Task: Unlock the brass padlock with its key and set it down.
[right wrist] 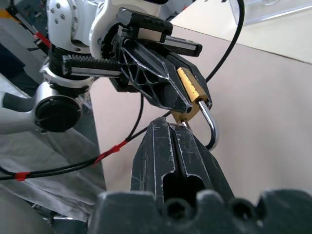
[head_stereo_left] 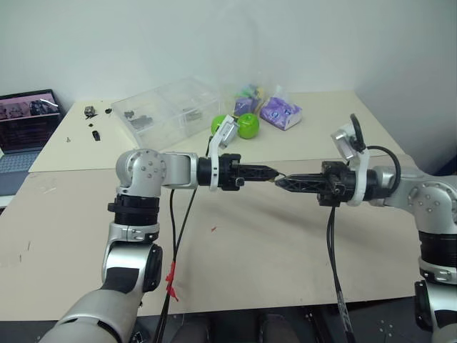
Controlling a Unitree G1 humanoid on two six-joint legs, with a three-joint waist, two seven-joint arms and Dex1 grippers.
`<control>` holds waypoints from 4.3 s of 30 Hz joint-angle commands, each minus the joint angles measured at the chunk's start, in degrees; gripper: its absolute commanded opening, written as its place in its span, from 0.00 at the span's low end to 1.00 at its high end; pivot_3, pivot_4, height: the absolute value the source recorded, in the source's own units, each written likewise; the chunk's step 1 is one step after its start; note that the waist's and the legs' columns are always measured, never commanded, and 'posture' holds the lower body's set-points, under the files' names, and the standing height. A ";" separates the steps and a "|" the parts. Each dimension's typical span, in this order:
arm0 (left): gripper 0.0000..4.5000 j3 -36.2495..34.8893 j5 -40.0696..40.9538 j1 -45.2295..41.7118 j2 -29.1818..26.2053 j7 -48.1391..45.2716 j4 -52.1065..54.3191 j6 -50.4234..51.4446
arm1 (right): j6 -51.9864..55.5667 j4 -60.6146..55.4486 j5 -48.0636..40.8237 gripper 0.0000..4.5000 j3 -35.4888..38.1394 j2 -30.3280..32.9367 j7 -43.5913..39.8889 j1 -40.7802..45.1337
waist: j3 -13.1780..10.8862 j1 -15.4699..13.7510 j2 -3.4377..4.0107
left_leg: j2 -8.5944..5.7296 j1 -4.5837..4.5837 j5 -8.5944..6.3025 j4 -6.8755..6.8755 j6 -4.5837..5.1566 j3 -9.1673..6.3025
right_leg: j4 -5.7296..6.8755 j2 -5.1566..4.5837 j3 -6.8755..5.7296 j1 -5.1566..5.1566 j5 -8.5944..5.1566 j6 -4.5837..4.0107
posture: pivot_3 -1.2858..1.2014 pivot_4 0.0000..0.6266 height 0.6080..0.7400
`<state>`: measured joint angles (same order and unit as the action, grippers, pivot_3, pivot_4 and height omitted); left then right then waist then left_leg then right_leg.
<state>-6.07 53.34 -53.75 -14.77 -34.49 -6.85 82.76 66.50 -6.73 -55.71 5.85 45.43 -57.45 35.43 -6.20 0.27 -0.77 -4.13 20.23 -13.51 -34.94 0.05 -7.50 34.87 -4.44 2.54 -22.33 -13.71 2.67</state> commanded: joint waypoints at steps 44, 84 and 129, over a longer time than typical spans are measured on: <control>0.02 3.19 1.11 1.21 -6.49 -13.36 5.13 -9.30 | 2.94 0.15 -7.15 0.52 6.45 -4.76 6.79 3.28 | -0.03 0.41 0.01 | 0.01 0.01 -0.05 -0.03 0.08 0.00 | -0.01 -0.02 0.02 0.00 0.00 0.00 | 0.52 0.24 1.00; 0.02 3.32 0.15 0.22 -6.53 -12.79 4.29 -9.92 | 4.09 -2.11 -9.55 0.00 6.14 -7.21 9.17 1.47 | -0.02 0.43 0.02 | 0.01 0.00 -0.05 -0.03 0.09 -0.01 | 0.01 -0.01 0.02 0.00 0.00 0.00 | 0.52 0.24 1.00; 0.71 3.78 2.64 3.55 -8.96 -13.13 8.14 -5.37 | 2.98 -0.63 -6.50 0.00 6.13 -6.08 7.43 2.40 | -0.03 0.45 0.02 | 0.02 0.00 -0.05 -0.02 0.09 -0.01 | 0.01 -0.01 0.02 -0.01 0.00 0.00 | 0.52 0.24 1.00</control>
<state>-2.32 55.04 -50.20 -23.47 -47.01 -0.77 77.53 70.55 -6.33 -61.43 10.77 39.02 -49.63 36.56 -6.22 0.72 -0.76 -4.11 20.23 -13.55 -34.95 0.14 -7.51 34.88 -4.45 2.56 -22.34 -13.70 2.67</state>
